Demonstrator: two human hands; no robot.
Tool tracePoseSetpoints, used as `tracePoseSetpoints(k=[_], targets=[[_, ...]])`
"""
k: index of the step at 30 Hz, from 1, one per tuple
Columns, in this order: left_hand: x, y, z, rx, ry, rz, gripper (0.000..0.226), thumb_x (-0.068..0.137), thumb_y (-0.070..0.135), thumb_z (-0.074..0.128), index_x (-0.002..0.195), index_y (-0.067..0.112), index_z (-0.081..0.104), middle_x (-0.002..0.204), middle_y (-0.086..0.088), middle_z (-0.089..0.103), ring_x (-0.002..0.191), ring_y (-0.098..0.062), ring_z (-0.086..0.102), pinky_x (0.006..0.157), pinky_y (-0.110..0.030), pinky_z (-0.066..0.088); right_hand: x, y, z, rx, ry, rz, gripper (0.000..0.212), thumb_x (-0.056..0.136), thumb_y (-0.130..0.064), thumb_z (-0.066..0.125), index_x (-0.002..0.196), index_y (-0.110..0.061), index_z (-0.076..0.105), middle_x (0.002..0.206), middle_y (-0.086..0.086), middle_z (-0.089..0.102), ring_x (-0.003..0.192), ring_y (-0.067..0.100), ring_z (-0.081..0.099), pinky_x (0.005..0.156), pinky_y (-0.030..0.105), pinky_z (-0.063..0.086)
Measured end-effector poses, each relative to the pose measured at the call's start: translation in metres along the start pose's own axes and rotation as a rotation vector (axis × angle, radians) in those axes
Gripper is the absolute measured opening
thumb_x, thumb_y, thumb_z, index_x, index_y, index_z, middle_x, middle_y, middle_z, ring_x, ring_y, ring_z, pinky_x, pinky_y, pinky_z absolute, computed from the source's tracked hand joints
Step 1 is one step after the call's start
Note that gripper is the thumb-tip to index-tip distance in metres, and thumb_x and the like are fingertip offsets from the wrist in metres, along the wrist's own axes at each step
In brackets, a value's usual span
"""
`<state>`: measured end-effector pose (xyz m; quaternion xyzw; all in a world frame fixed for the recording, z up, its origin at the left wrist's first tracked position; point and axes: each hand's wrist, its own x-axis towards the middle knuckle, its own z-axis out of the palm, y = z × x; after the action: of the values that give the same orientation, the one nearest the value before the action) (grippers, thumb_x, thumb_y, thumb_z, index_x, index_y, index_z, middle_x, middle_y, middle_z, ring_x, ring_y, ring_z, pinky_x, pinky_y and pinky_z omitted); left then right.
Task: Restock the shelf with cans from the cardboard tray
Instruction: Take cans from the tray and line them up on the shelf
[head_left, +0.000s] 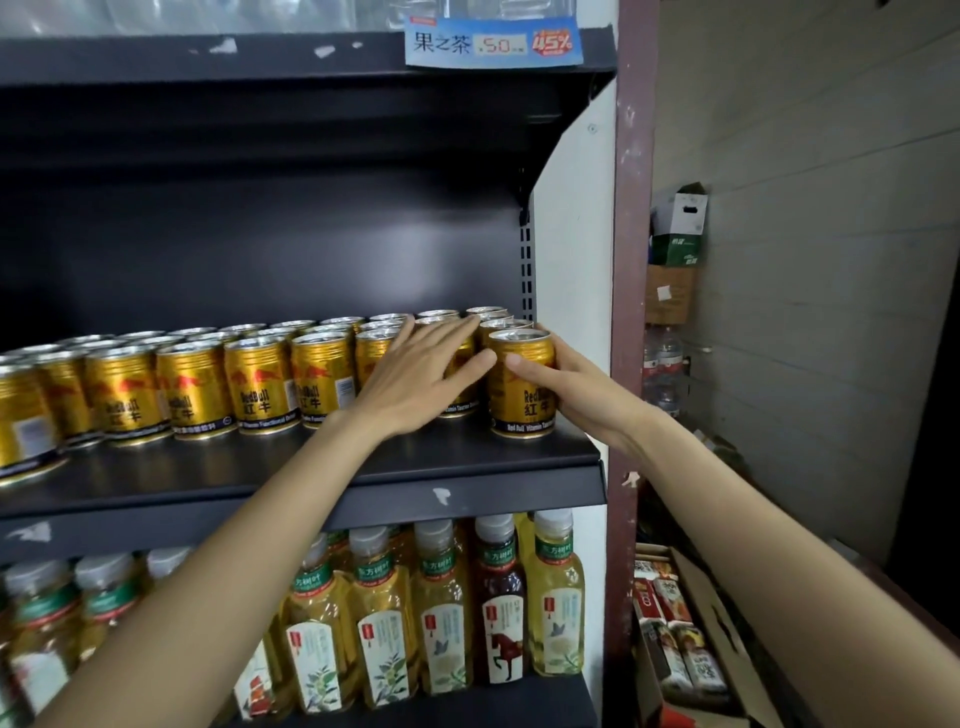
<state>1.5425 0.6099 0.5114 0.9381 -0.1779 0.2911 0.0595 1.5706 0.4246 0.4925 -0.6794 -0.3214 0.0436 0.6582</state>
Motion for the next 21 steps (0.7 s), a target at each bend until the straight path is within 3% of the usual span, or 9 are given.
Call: tracePoseSetpoints(k=[2, 4, 9, 14, 18, 21], targets=[[-0.001, -0.002, 0.003, 0.003, 0.008, 0.029, 0.107, 0.063, 0.085, -0.011, 0.149, 0.027, 0.013, 0.156, 0.007, 0.014, 0.137, 0.000, 0.004, 0.110, -0.028, -0.011, -0.001, -0.001, 0.001, -0.013, 0.007, 0.001, 0.064, 0.084, -0.029, 0.062, 0.140, -0.022, 0.033, 0.134, 0.003, 0.053, 0.123, 0.019, 0.051, 0.106, 0.037, 0.039], [0.001, -0.006, 0.006, -0.004, 0.002, 0.036, 0.112, 0.059, 0.090, -0.010, 0.148, 0.027, 0.013, 0.157, 0.007, 0.013, 0.141, -0.004, 0.006, 0.113, -0.031, -0.010, -0.002, -0.002, 0.000, -0.048, 0.011, 0.003, 0.065, 0.083, -0.031, 0.062, 0.141, -0.023, 0.033, 0.135, 0.003, 0.052, 0.123, 0.018, 0.051, 0.107, 0.038, 0.038], [-0.001, -0.006, 0.011, 0.063, -0.012, 0.098, 0.102, 0.063, 0.090, -0.001, 0.148, 0.033, 0.008, 0.154, 0.014, 0.008, 0.140, -0.001, -0.003, 0.115, -0.038, -0.012, -0.003, -0.003, -0.002, -0.129, -0.002, 0.004, 0.058, 0.090, -0.027, 0.057, 0.142, -0.023, 0.031, 0.136, 0.002, 0.051, 0.122, 0.016, 0.051, 0.099, 0.027, 0.043], [-0.003, -0.002, 0.012, 0.083, -0.009, 0.123, 0.101, 0.067, 0.086, 0.000, 0.149, 0.028, 0.004, 0.142, 0.021, -0.010, 0.132, 0.008, -0.014, 0.112, -0.034, -0.017, -0.003, -0.004, 0.000, -0.143, 0.045, -0.005, 0.062, 0.089, -0.028, 0.059, 0.143, -0.021, 0.028, 0.135, 0.002, 0.052, 0.120, 0.016, 0.052, 0.102, 0.032, 0.042], [-0.003, -0.006, 0.015, 0.031, 0.004, 0.130, 0.095, 0.072, 0.083, 0.007, 0.150, 0.028, 0.006, 0.146, 0.020, -0.006, 0.134, 0.008, -0.009, 0.114, -0.035, -0.015, -0.006, -0.007, 0.007, -0.138, 0.086, -0.029, 0.057, 0.089, -0.026, 0.059, 0.138, -0.021, 0.031, 0.117, -0.007, 0.054, 0.105, 0.008, 0.055, 0.087, 0.020, 0.046], [-0.004, -0.007, 0.015, -0.001, 0.011, 0.123, 0.090, 0.075, 0.078, 0.015, 0.150, 0.027, 0.008, 0.153, 0.014, 0.001, 0.136, 0.007, -0.005, 0.115, -0.034, -0.014, -0.006, -0.007, 0.010, -0.157, 0.105, -0.036, 0.056, 0.088, -0.027, 0.060, 0.136, -0.023, 0.032, 0.116, -0.008, 0.053, 0.108, 0.011, 0.053, 0.092, 0.025, 0.044]])
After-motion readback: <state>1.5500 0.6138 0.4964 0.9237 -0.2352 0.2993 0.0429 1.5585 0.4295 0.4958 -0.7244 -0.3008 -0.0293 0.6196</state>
